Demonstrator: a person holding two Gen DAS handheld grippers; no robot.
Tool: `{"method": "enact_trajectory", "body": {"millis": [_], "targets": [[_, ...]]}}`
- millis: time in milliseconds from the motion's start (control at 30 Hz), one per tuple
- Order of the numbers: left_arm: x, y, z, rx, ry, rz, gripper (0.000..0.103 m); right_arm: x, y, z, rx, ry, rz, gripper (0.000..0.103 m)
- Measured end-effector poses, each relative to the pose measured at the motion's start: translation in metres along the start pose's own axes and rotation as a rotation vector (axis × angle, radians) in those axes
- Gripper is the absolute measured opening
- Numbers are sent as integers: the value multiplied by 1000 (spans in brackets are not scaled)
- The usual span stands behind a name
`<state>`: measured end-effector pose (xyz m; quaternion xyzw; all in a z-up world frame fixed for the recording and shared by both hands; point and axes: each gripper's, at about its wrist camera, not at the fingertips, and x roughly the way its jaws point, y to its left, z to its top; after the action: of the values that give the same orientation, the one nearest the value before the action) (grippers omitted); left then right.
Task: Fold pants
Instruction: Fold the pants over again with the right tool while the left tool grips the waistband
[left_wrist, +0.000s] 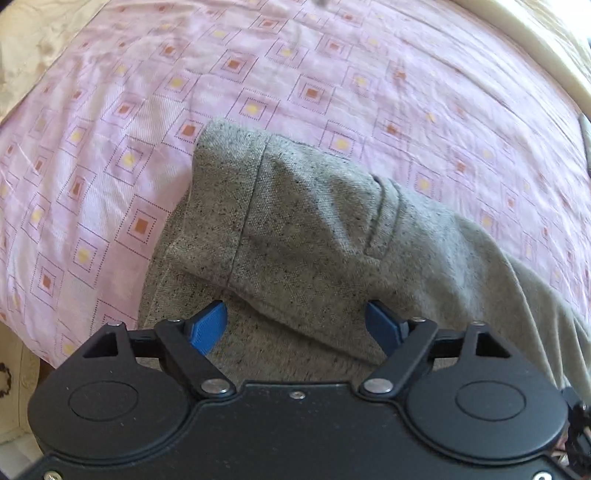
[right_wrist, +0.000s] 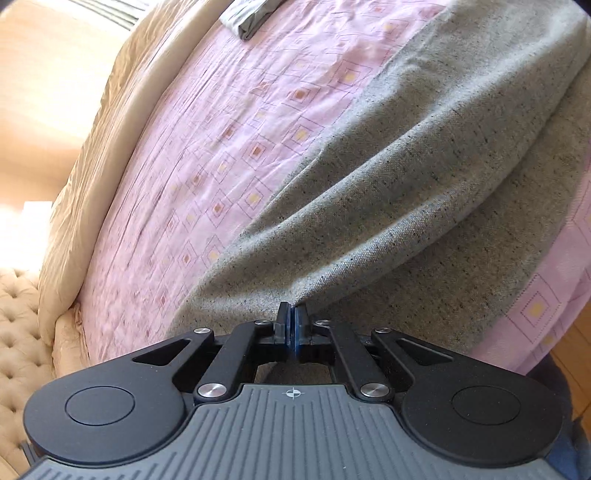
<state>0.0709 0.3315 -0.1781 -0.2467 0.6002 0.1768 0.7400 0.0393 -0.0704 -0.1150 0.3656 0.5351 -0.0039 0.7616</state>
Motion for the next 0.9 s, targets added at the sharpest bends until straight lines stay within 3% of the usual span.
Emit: {"method": "enact_trajectory", "body": {"millis": [100, 167, 200, 233, 400, 500, 633, 800, 900], "targets": [[18, -1, 6, -60, 64, -5, 82, 13, 5, 3, -10, 1, 1, 2], [18, 0, 6, -103, 52, -68, 48, 11, 8, 3, -26, 6, 3, 2], [14, -1, 7, -123, 48, -105, 20, 11, 10, 3, -35, 8, 3, 2], [6, -5, 7, -125, 28, -96, 18, 12, 9, 1, -49, 6, 1, 2], [-62, -27, -3, 16, -116, -66, 15, -8, 18, -4, -112, -5, 14, 2], [-97, -23, -14, 49, -136, -72, 15, -25, 20, -6, -142, 7, 7, 2], [-102, -9, -35, 30, -53, -59, 15, -28, 9, -10, -154, 51, -26, 2], [-60, 1, -59, 24, 78, 35, 15, -2, -8, -22, -145, 139, -136, 2], [-34, 7, -63, 8, 100, 74, 15, 19, -15, -29, -157, 182, -185, 2]]}}
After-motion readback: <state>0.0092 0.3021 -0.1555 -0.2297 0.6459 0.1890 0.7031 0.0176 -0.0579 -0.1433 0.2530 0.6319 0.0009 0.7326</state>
